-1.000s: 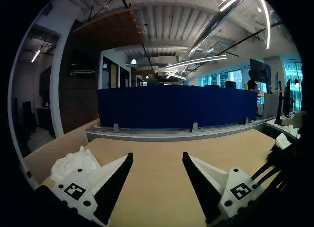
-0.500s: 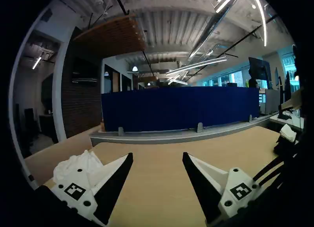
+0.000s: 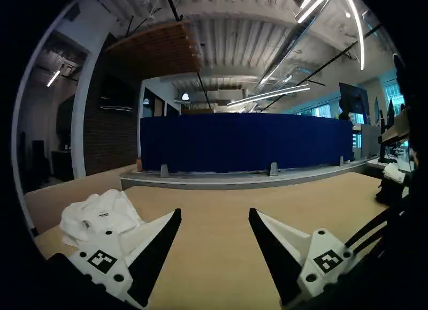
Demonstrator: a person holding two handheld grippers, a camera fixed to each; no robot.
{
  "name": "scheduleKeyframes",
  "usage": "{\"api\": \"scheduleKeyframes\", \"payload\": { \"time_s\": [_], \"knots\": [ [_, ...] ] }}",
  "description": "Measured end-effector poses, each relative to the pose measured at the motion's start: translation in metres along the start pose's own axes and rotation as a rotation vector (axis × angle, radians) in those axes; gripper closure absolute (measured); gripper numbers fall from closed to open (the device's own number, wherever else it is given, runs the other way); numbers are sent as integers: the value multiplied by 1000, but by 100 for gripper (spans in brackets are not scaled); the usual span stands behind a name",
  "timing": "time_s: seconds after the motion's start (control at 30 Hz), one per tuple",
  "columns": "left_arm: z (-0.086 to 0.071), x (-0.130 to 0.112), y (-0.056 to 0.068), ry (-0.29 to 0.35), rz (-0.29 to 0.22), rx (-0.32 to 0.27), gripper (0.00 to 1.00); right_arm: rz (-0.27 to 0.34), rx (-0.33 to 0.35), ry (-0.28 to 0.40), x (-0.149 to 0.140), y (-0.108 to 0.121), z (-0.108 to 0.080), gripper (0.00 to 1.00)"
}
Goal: Fold towel
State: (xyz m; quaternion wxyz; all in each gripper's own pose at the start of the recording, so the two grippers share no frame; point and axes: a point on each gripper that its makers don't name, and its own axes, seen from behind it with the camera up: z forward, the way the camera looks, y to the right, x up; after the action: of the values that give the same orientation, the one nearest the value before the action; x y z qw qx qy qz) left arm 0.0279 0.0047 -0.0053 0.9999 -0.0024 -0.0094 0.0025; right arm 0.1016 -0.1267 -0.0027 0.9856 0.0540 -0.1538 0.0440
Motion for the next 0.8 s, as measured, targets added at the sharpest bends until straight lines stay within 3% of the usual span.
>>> {"api": "scheduleKeyframes", "payload": {
  "time_s": [0.4, 0.8],
  "knots": [
    [4, -29, -4, -2, -14, -5, 7, -31, 7, 5, -4, -12, 4, 0],
    [4, -27, -3, 18, -5, -7, 7, -17, -5, 25, -2, -2, 0, 0]
  ]
}}
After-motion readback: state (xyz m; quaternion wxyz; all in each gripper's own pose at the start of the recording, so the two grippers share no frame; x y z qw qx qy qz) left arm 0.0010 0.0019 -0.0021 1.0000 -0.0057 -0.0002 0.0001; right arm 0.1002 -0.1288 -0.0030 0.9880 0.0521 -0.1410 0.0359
